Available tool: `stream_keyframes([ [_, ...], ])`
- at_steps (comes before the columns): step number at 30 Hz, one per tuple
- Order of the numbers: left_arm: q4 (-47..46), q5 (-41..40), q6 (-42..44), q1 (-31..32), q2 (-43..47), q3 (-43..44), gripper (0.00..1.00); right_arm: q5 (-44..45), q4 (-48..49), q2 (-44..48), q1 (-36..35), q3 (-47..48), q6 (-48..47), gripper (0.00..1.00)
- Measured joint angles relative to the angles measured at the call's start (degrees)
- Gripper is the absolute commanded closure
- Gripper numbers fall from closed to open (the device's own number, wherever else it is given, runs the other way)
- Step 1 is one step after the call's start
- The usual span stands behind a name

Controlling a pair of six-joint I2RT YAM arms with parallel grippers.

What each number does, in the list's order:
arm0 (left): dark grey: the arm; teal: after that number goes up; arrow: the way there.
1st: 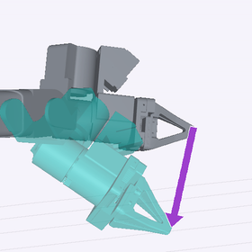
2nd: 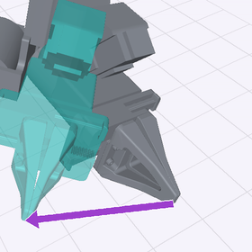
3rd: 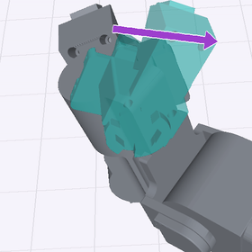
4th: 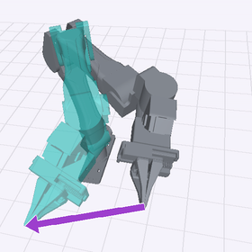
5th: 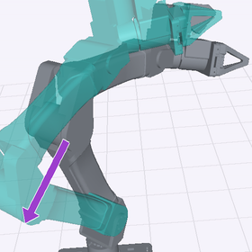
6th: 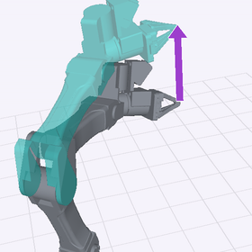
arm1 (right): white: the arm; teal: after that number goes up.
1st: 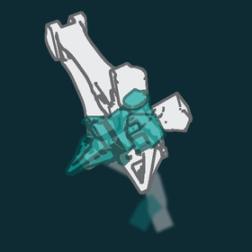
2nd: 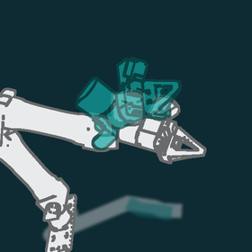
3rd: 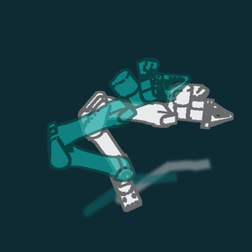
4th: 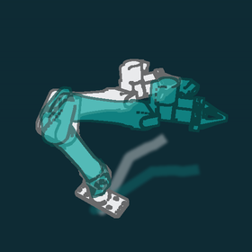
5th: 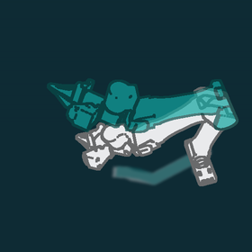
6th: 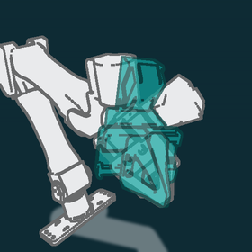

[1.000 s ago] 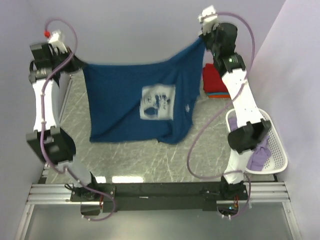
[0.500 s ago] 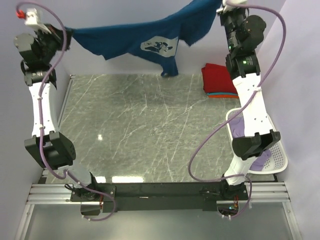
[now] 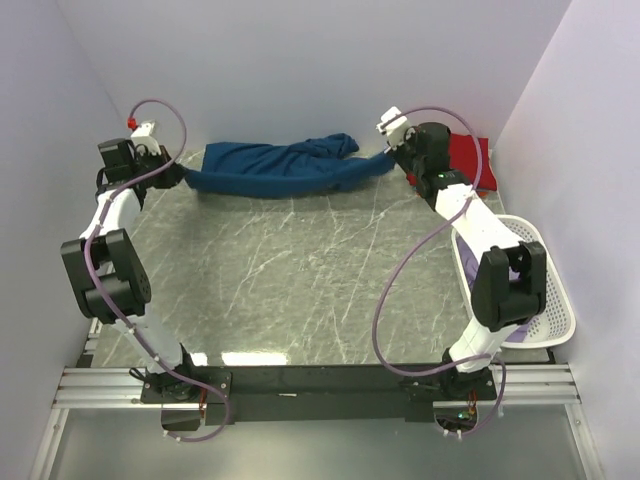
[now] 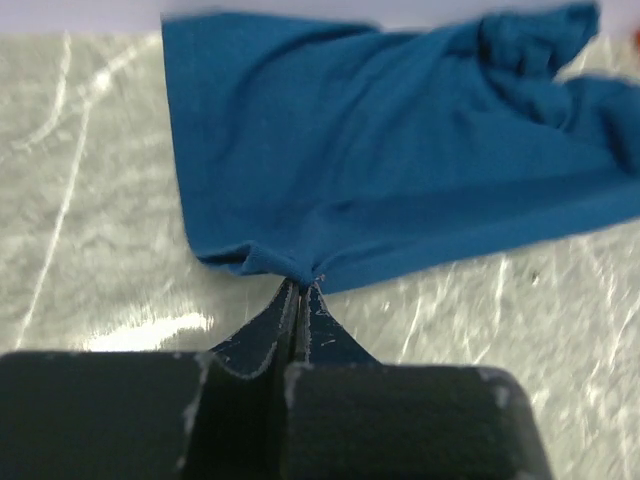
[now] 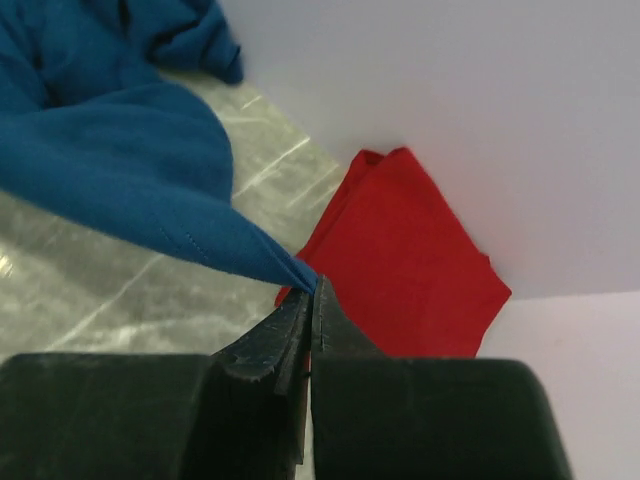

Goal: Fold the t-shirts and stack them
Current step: Flatten the tshirt out

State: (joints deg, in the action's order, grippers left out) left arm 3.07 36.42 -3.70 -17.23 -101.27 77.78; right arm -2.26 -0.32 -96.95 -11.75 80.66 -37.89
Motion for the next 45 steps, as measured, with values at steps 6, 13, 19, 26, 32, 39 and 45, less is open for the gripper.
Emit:
stream_keyframes([
  [6,6.45,0.81,5.46,-0.13,-1.03,0.74,0.99,-1.97,-5.42,4.37,0.00,1.25,-3.52,1.00],
  [13,14.62,2.84,11.37,-0.33,-0.76,7.89,0.99,-5.42,-17.59,4.92,0.00,14.86,-6.84,1.00],
  [19,31.89,4.94,30.45,-0.63,6.14,8.55,0.99,-9.92,-33.22,12.81,-0.17,11.87,-11.72,1.00],
  [26,52.50,3.56,56.72,-0.66,18.97,-6.12,0.74,-9.18,-49.18,35.08,-10.27,-13.92,-19.47,0.83],
  [32,65.88,-3.96,73.16,-1.55,23.21,-19.43,0.39,-7.85,-61.64,43.85,-26.99,-27.41,-19.28,0.13],
  [39,68.24,-2.67,72.81,-3.78,21.86,-14.58,0.40,-10.23,-61.33,34.75,-19.04,-17.16,-14.64,0.27],
  [45,54.62,-0.46,57.07,0.11,15.56,-12.39,0.45,-12.63,-55.93,7.56,-10.08,1.60,-4.11,0.43],
])
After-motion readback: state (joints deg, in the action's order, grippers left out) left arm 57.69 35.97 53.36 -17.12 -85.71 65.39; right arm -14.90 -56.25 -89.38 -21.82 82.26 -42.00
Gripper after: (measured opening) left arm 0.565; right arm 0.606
